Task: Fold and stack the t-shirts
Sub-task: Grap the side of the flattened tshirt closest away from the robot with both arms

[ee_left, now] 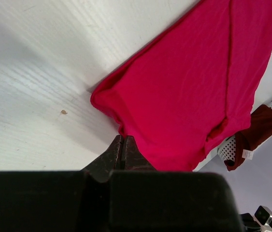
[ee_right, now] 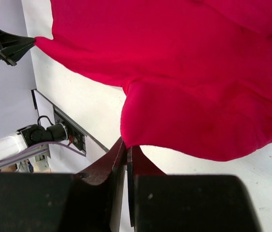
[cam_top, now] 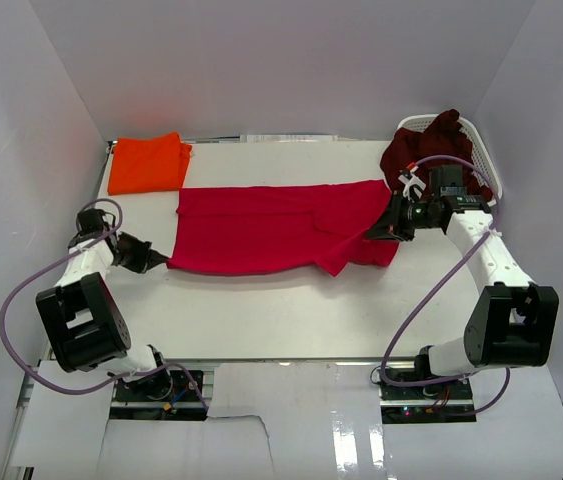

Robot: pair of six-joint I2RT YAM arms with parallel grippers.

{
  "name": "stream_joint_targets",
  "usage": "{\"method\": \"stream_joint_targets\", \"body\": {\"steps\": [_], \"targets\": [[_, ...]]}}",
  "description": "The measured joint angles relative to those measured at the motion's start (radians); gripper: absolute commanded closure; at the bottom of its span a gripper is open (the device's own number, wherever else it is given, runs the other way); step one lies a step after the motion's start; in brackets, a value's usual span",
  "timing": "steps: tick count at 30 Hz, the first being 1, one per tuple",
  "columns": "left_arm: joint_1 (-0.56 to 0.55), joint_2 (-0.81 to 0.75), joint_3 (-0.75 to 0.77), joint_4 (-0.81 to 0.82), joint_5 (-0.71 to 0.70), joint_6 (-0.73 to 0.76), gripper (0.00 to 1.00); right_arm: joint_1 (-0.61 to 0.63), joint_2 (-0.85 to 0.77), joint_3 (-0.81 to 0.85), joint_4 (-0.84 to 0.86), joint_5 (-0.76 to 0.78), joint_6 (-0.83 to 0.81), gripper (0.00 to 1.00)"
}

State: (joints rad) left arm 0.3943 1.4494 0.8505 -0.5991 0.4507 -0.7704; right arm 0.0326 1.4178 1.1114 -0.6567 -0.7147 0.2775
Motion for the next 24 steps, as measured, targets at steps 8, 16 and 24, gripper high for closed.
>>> {"method": "stream_joint_targets", "body": {"steps": [8, 16, 24], "targets": [[-0.063, 0.040, 0.088, 0.006, -0.023, -0.026, 1.00, -0.010, 0.035, 0.060, 0.000, 0.009, -0.001, 0.92], [-0.066, 0.072, 0.130, 0.008, -0.033, -0.029, 1.00, -0.039, 0.081, 0.124, 0.000, 0.013, 0.000, 0.92], [-0.066, 0.102, 0.177, 0.008, -0.048, -0.027, 1.00, -0.061, 0.139, 0.179, 0.000, 0.017, 0.002, 0.92]]}}
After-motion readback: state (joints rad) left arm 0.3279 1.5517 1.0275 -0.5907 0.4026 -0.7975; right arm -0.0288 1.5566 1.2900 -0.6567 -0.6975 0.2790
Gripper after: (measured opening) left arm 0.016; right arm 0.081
